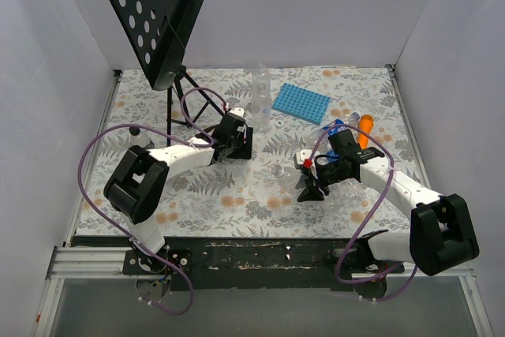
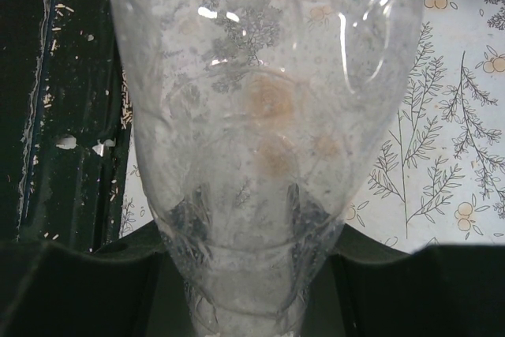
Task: Unscrew the bottle caps
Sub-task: Place the bottle cap at the center of the board, then place the plastic bottle at the center of the board.
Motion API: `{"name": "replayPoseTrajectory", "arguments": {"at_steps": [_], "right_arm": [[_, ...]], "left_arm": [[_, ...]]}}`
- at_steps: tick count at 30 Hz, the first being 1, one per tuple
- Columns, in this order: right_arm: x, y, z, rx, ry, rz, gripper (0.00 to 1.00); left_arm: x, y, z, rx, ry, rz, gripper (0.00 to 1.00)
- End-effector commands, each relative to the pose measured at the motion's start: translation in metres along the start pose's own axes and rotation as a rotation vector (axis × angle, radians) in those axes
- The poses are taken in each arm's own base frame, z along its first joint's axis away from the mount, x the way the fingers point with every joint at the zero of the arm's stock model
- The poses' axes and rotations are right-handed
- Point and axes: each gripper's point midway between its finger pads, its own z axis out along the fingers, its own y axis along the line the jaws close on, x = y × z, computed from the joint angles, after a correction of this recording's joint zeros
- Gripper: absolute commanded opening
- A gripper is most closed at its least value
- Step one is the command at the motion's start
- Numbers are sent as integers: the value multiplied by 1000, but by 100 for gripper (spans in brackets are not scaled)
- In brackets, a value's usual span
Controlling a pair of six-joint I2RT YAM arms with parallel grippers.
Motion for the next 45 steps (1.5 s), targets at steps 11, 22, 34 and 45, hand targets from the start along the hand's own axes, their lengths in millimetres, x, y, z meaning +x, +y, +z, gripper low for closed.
{"name": "replayPoseTrajectory", "arguments": {"at_steps": [11,22,34,45], "right_arm": [[-19,-4,-3,0,-56,-32,6],[-28,-6,-6,-2,-101,-19,6],[-50,-19,-36,103,-247,22,6],[-52,-30,-44,143,-304,124,6]], "left_arm": [[-16,-50,-89,363,-10,32,98],[-10,-78,-146,569,-42,15,98],[-17,-112,-189,854,-96,-24,98],[-43,-137,-233,1004,-198,-34,98]]}}
